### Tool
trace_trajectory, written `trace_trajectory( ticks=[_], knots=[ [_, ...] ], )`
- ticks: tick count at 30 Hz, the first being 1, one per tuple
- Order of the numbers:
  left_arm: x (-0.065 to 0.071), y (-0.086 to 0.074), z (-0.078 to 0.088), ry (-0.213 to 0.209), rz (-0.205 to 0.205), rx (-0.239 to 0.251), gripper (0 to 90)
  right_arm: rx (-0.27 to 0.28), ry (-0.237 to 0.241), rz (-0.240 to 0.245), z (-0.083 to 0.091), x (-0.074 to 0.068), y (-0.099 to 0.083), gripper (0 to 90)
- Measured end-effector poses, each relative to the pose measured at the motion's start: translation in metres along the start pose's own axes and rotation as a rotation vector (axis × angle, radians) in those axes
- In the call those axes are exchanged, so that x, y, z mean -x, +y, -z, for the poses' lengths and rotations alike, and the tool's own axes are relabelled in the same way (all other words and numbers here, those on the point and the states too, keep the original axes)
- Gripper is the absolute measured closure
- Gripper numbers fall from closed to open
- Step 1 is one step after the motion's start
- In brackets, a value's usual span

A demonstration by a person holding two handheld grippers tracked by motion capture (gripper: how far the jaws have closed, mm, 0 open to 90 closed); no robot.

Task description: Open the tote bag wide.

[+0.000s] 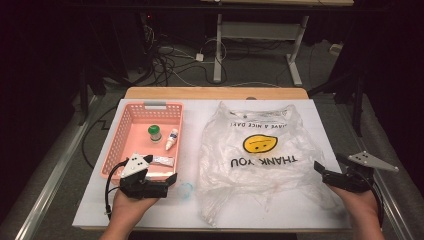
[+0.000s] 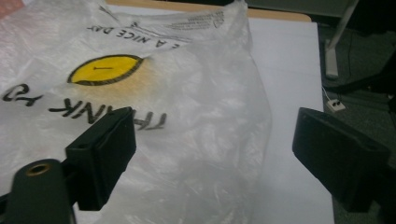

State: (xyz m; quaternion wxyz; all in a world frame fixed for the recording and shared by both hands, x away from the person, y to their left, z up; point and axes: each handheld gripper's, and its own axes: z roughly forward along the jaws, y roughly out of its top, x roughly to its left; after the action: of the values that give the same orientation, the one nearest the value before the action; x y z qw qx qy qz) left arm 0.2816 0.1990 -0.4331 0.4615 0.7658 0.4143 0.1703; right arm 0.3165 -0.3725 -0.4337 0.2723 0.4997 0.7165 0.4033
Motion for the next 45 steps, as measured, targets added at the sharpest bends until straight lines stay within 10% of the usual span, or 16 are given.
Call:
trace_trajectory(
  ticks=[17,29,33,45],
  knots=[
    [-0.002,-0.003,0.002,-0.013,0.028,0.030,0.0,-0.222,0.009,-0.064,-0.037,0.012,-0.026,25.1],
    [-0.006,-0.001,0.004,-0.034,0.090,0.009,0.0,-0.237,0.006,0.038,-0.035,-0.001,-0.029,63.3],
    [-0.004,-0.001,0.005,-0.022,0.051,0.027,0.0,-0.234,0.036,0.071,-0.030,-0.006,-0.031,84.1],
    [0.001,0.001,0.006,-0.011,0.013,0.021,0.0,-0.229,0.121,0.101,-0.011,-0.036,-0.021,86.0]
  ],
)
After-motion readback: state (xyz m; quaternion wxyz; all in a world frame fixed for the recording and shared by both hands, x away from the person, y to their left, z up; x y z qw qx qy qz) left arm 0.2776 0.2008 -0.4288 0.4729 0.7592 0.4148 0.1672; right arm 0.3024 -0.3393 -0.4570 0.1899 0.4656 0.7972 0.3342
